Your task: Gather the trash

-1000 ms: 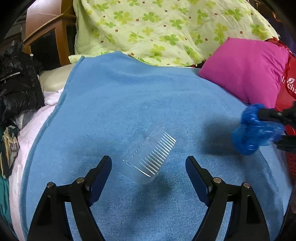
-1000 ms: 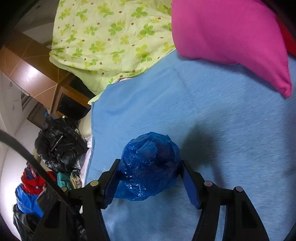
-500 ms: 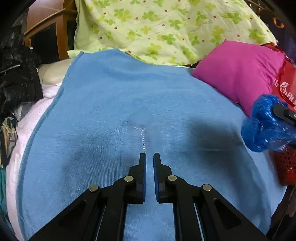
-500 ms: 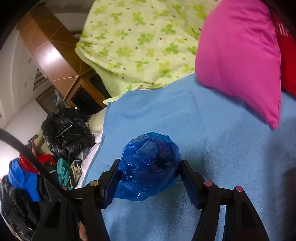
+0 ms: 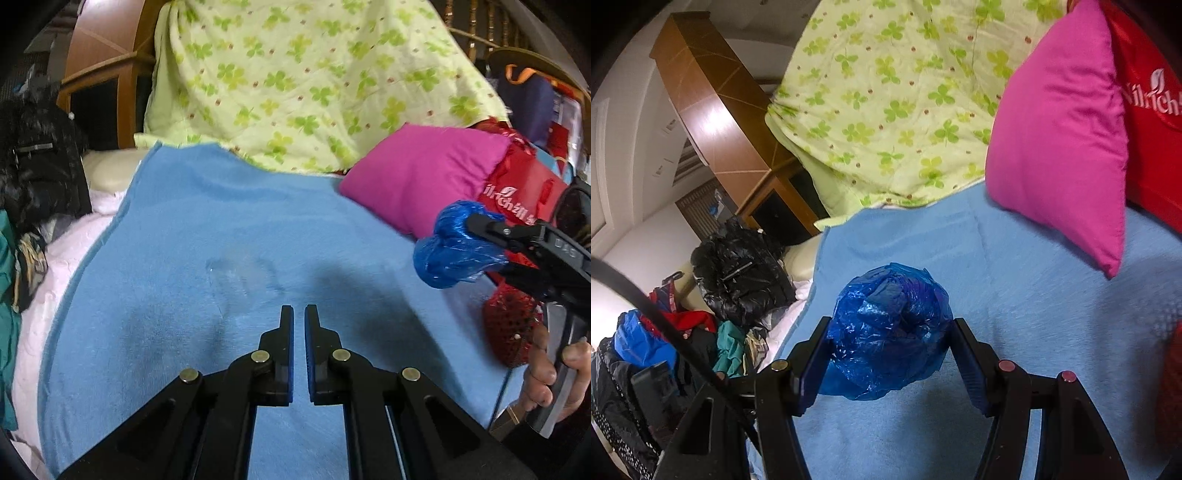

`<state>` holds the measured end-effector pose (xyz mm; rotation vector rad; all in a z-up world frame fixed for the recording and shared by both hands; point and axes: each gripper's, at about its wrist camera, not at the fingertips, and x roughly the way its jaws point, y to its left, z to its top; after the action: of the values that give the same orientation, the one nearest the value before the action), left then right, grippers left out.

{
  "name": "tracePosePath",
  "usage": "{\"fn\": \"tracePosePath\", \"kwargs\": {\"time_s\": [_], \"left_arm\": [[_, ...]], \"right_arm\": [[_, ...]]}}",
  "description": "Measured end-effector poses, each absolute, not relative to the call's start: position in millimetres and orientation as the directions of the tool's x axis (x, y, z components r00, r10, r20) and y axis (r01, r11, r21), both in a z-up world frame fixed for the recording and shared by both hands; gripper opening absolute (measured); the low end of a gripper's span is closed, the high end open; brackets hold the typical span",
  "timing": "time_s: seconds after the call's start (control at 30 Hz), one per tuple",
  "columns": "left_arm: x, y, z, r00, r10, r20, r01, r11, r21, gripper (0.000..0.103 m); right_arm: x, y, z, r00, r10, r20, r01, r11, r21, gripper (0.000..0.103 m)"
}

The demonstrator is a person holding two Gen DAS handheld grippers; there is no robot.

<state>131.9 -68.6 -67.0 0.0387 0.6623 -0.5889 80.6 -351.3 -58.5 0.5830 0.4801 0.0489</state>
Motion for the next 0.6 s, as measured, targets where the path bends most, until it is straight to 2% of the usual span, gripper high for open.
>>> {"fn": "tracePosePath", "kwargs": {"time_s": [0.13, 0.2, 0.23, 0.27, 0.37, 0.47, 0.6], "left_arm": [[127.6, -62.6, -72.3, 0.655, -0.453, -0.605, 0.496, 0.862, -0.108, 0.006], [141.1, -52.7, -82.1, 0.635, -0.430, -0.641, 0.451, 0.881, -0.145, 0.011], [145.9, -48.1, -86.1, 0.629, -0.415, -0.657, 0.426, 0.891, -0.156, 0.023], [152.1, -42.7, -91.3, 0.633, -0.389, -0.669, 0.391, 0.907, -0.157, 0.042], [161.5, -40.9, -94.9, 0.669, -0.346, -0.658, 0.350, 0.927, -0.132, 0.069], [179.8, -56.9, -100.7, 0.651, -0.334, -0.681, 0.359, 0.927, -0.111, 0.074], [205.7, -83.4, -110.9, 0.637, -0.289, -0.715, 0.323, 0.942, -0.093, 0.074]], "right_arm": [[58.7, -350.7, -56.8, 0.893, 0.180, -0.411, 0.085, 0.832, 0.549, 0.066], [50.9, -349.5, -56.1, 0.894, 0.183, -0.409, 0.082, 0.831, 0.551, 0.066], [48.1, -349.3, -55.8, 0.894, 0.182, -0.410, 0.082, 0.832, 0.549, 0.066], [45.8, -348.8, -55.7, 0.894, 0.180, -0.410, 0.082, 0.835, 0.545, 0.066], [44.8, -349.2, -56.2, 0.891, 0.172, -0.419, 0.084, 0.846, 0.527, 0.066], [48.2, -355.7, -60.8, 0.884, 0.175, -0.433, 0.099, 0.836, 0.540, 0.066], [49.4, -365.1, -64.6, 0.881, 0.168, -0.442, 0.114, 0.833, 0.542, 0.066]]}}
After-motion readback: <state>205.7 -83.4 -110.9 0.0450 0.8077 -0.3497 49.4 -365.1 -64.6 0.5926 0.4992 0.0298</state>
